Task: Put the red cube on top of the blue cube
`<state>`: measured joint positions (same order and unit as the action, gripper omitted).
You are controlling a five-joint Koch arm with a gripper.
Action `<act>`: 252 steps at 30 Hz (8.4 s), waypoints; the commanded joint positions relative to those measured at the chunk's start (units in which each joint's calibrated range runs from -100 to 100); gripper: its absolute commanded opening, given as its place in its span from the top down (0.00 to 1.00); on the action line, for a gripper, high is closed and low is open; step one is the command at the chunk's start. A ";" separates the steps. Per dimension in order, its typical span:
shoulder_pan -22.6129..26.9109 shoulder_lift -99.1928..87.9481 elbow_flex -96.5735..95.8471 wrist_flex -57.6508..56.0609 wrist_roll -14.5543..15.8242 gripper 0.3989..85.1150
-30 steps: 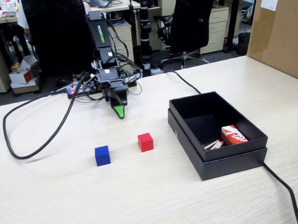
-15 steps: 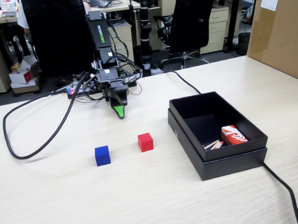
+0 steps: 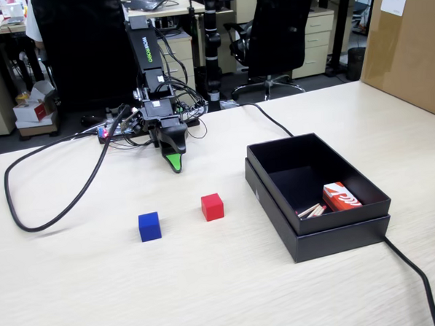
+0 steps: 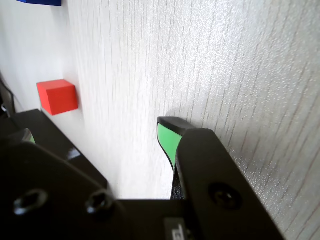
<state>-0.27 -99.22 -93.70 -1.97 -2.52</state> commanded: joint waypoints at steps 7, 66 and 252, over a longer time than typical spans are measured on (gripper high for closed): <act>0.00 0.26 -1.67 -0.75 -0.20 0.43; -1.22 1.06 9.57 -8.18 -3.71 0.43; -10.70 94.23 110.20 -51.11 -1.27 0.97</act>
<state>-10.62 -4.08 11.64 -54.16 -4.03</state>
